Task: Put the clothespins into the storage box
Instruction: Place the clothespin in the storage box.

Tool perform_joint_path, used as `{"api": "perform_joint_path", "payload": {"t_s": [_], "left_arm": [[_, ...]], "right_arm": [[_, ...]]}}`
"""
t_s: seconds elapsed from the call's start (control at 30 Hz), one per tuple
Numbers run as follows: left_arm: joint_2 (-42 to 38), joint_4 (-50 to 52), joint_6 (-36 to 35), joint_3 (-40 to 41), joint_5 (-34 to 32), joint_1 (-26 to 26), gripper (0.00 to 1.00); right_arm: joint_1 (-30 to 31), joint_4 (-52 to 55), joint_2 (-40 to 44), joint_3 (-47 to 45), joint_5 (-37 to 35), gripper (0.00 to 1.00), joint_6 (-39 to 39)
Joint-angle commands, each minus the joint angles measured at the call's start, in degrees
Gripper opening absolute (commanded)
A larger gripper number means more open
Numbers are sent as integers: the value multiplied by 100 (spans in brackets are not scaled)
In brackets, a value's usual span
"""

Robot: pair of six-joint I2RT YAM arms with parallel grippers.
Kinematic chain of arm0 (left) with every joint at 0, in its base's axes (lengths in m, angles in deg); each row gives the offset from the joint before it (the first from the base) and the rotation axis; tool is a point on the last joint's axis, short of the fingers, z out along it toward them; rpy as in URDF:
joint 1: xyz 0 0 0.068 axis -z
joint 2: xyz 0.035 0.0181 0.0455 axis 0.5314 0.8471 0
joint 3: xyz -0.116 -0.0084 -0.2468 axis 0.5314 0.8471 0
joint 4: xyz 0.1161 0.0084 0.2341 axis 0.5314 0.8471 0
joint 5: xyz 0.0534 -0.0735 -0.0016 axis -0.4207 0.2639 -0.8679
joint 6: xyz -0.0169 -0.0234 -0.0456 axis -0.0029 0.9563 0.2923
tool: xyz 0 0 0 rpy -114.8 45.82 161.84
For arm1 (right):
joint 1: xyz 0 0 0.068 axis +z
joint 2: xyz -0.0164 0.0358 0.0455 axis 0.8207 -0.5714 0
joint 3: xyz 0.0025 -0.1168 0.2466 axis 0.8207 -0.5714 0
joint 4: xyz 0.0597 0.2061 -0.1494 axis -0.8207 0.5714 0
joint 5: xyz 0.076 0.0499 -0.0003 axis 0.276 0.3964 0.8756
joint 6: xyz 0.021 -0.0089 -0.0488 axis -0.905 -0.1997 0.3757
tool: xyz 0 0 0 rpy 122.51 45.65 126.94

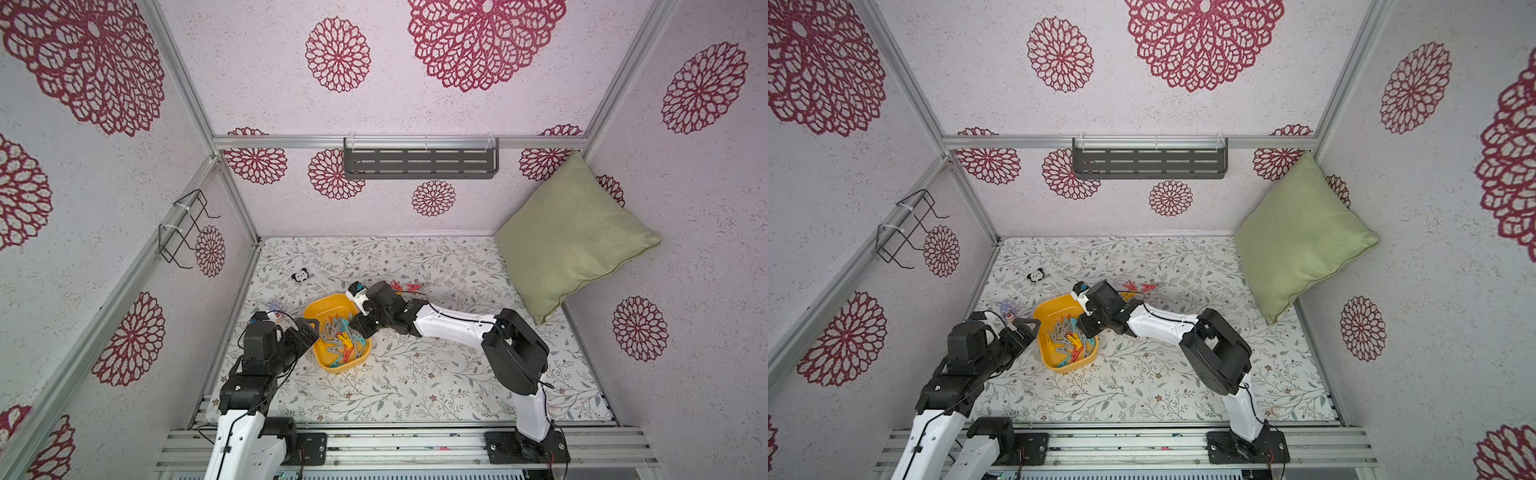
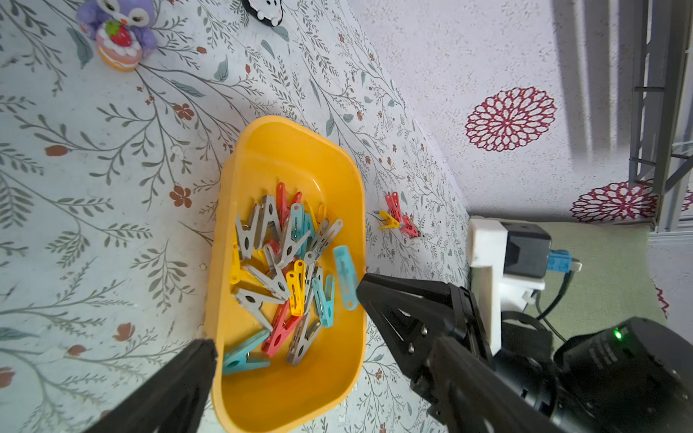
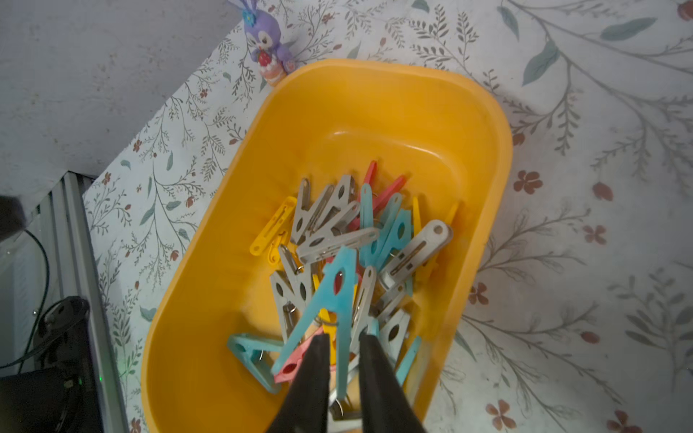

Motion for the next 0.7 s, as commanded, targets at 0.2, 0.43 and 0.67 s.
{"api": "perform_joint_path", "payload": {"t_s": [0.2,0.43,0.67], "left_arm": [[1457,-687,-104,-785,-74,746,97],[2880,-1135,-304,-1639,-93,1262,97],[4423,-1242,-634,-2778,85,1465,97]], "right_arm": [[-396,-509,1368,-419,-527,38,-164],[-1444,-337,1615,-901,-997,38,-590],[-1919,-211,791,-737,-1030,42,-740]]}}
